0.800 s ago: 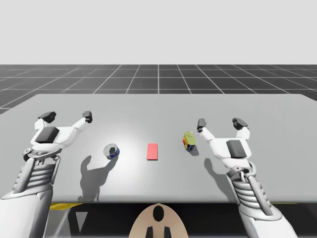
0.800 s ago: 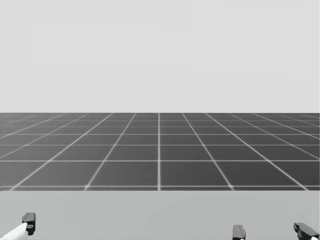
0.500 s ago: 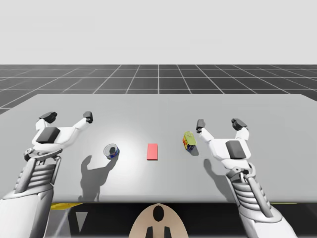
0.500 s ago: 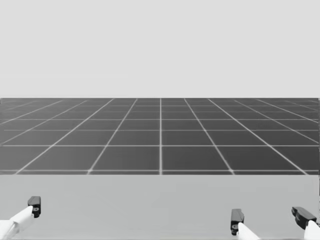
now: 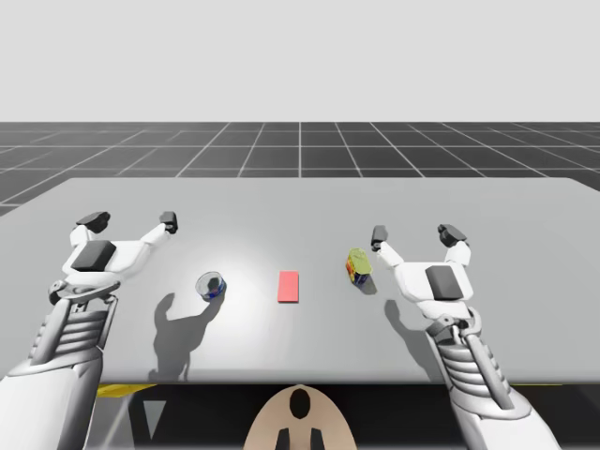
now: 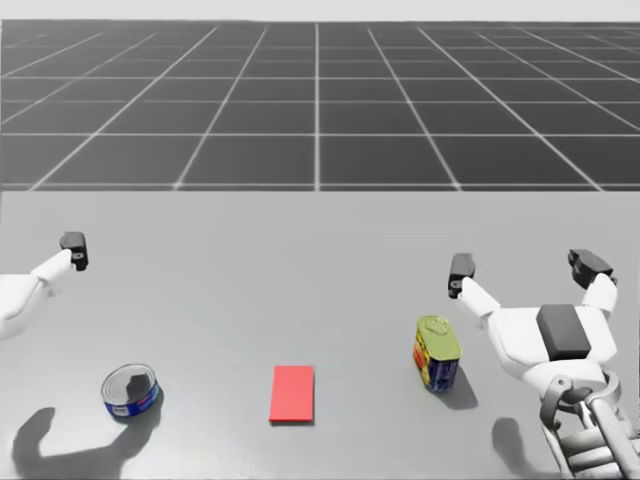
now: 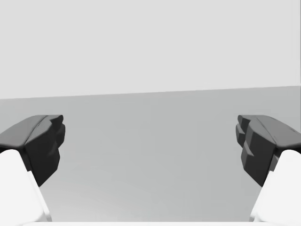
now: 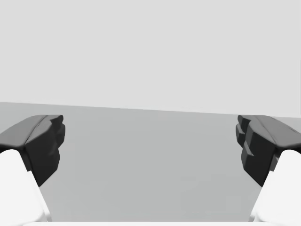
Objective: Look at the card. If it is red, pick the object on the left. If it is green, pick the object on the right.
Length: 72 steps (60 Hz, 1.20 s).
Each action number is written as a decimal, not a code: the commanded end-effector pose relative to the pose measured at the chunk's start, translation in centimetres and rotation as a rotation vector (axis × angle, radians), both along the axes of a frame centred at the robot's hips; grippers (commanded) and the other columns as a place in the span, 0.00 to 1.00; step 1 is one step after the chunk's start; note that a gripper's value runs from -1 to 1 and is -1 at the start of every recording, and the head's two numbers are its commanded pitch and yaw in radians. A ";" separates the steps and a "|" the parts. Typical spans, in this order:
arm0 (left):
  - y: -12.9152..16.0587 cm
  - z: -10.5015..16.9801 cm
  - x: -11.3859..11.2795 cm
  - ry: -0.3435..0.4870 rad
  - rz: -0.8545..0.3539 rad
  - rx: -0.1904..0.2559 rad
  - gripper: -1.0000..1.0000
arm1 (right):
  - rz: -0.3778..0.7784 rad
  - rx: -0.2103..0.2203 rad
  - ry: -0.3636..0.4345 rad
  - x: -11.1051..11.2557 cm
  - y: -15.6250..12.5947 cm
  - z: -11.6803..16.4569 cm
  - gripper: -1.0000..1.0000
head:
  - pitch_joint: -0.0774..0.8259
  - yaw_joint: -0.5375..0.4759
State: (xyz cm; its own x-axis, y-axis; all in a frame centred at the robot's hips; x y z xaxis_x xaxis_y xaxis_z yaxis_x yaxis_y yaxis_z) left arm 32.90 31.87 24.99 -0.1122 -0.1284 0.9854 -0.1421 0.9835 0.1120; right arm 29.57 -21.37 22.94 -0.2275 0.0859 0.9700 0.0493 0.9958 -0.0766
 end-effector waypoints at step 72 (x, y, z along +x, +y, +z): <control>-0.3 0.0 -0.1 0.005 -0.005 0.011 0.00 | 0.029 0.000 0.013 -0.2 1.0 -0.6 0.00 | 0.88 0.81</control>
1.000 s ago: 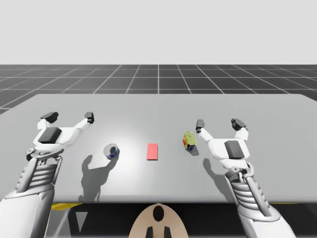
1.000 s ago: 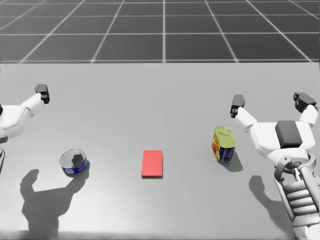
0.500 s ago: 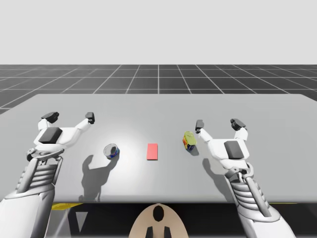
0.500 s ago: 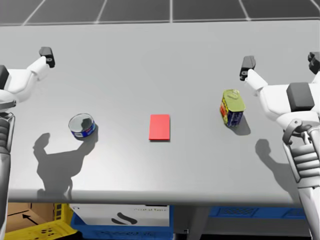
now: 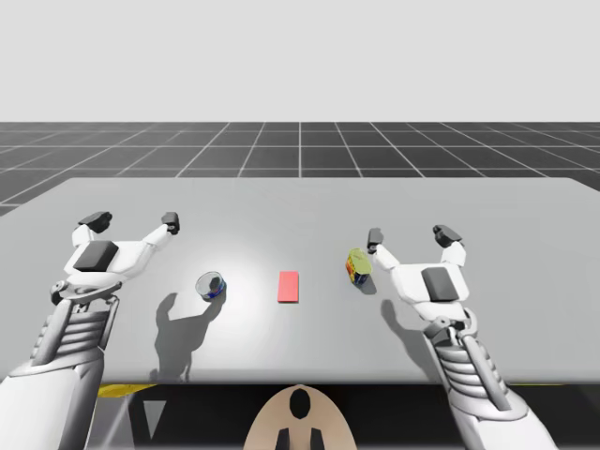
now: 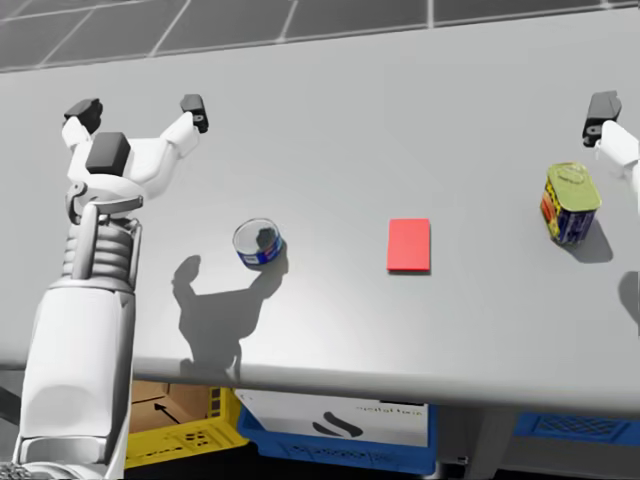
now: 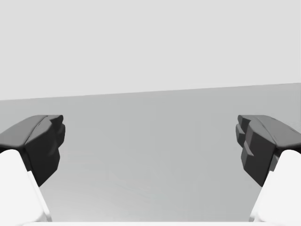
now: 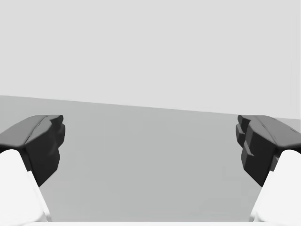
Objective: Look at the card. If it is red, pick the object on the left. If it is green, pick the object on the right.
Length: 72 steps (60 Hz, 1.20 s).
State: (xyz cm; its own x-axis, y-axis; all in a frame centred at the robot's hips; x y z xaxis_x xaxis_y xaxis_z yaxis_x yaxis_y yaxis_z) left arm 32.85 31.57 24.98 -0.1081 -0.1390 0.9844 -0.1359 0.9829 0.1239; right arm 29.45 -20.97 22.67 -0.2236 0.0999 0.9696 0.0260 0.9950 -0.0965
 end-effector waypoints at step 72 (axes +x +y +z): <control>-1.1 -4.8 -9.2 0.512 -0.427 -0.030 0.00 | 0.010 0.016 0.028 0.1 1.2 -1.2 0.00 | 0.89 0.90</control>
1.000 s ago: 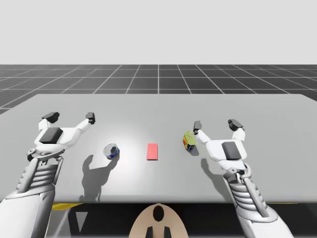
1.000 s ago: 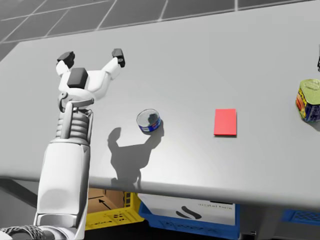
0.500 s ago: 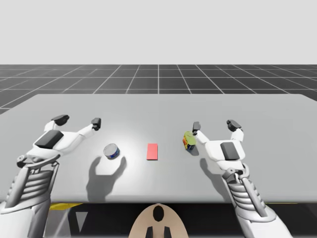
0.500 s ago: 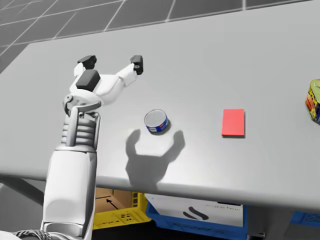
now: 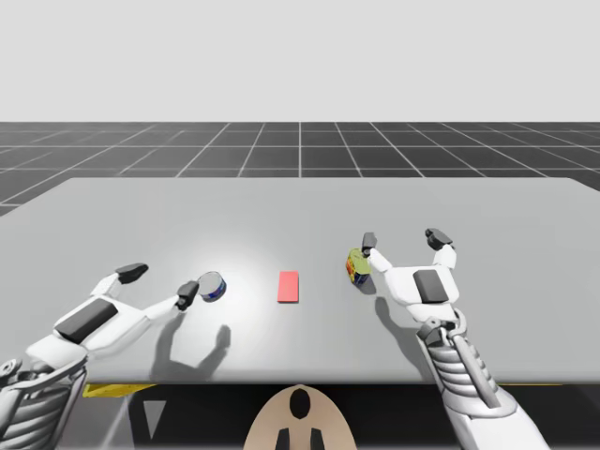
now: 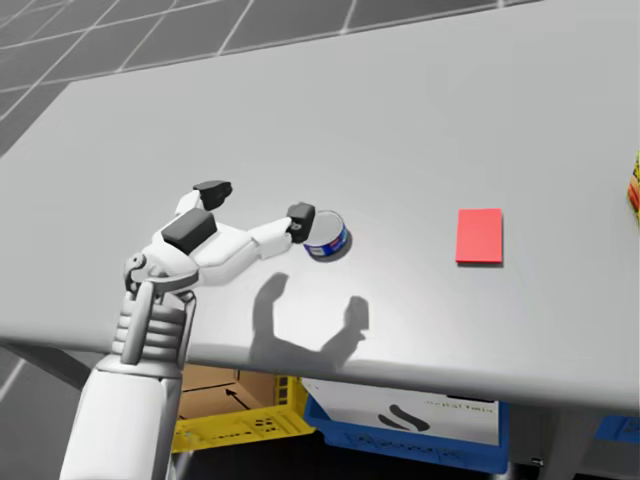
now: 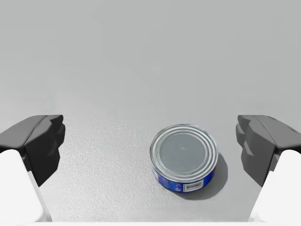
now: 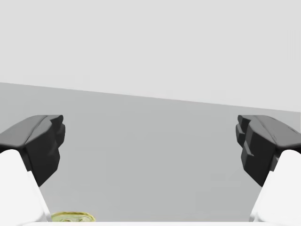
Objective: Look at the card. If it is red, pick the object on the left. If it is green, pick the object on the right.
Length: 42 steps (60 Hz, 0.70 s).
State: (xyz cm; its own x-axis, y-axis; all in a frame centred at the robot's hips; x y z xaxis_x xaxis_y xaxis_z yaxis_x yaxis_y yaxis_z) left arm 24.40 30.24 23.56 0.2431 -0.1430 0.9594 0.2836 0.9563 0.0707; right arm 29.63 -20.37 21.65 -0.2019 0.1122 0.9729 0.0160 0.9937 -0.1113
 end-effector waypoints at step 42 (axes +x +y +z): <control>-1.7 -8.3 5.7 0.176 -0.025 0.041 0.00 | -0.003 0.032 -0.014 -0.1 0.2 0.3 0.00 | 0.87 0.88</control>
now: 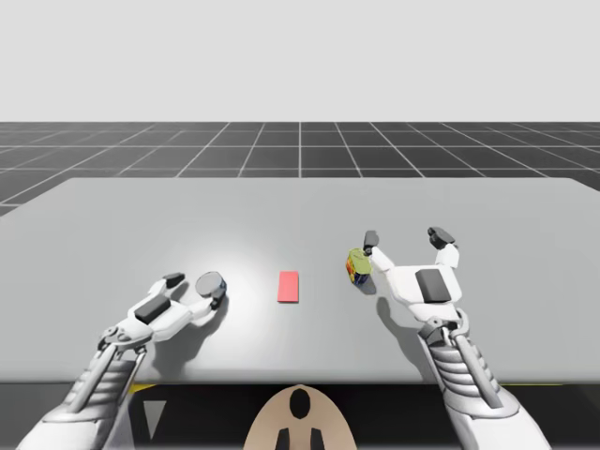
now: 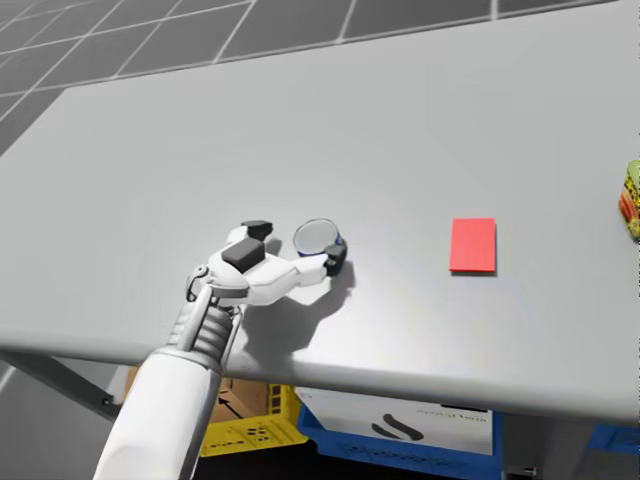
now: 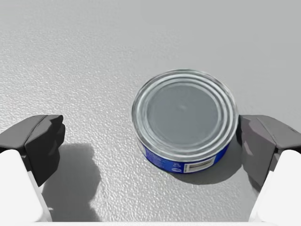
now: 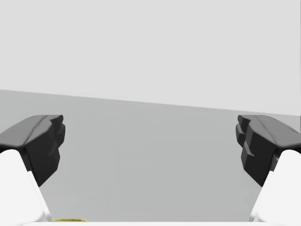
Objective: Look at the card. If it is red, pick the object on the left. If it is green, pick the object on the right.
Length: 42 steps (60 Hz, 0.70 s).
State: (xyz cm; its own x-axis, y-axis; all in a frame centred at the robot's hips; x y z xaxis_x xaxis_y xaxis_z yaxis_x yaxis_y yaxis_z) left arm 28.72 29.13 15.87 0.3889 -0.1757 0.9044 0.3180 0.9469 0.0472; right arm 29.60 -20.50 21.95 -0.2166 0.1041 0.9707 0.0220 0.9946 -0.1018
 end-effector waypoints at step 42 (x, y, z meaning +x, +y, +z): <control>-1.6 -2.4 1.6 0.108 -0.021 0.066 1.00 | -0.003 0.039 -0.009 -0.3 0.1 0.5 0.00 | 0.82 0.87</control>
State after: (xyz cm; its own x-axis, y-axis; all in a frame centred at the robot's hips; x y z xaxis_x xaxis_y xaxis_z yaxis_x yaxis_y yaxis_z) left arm 31.17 27.55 15.55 0.4026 -0.2175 0.8891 0.3331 0.9396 0.0790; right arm 29.38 -20.82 22.56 -0.2279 0.0916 0.9694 0.0271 0.9958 -0.0877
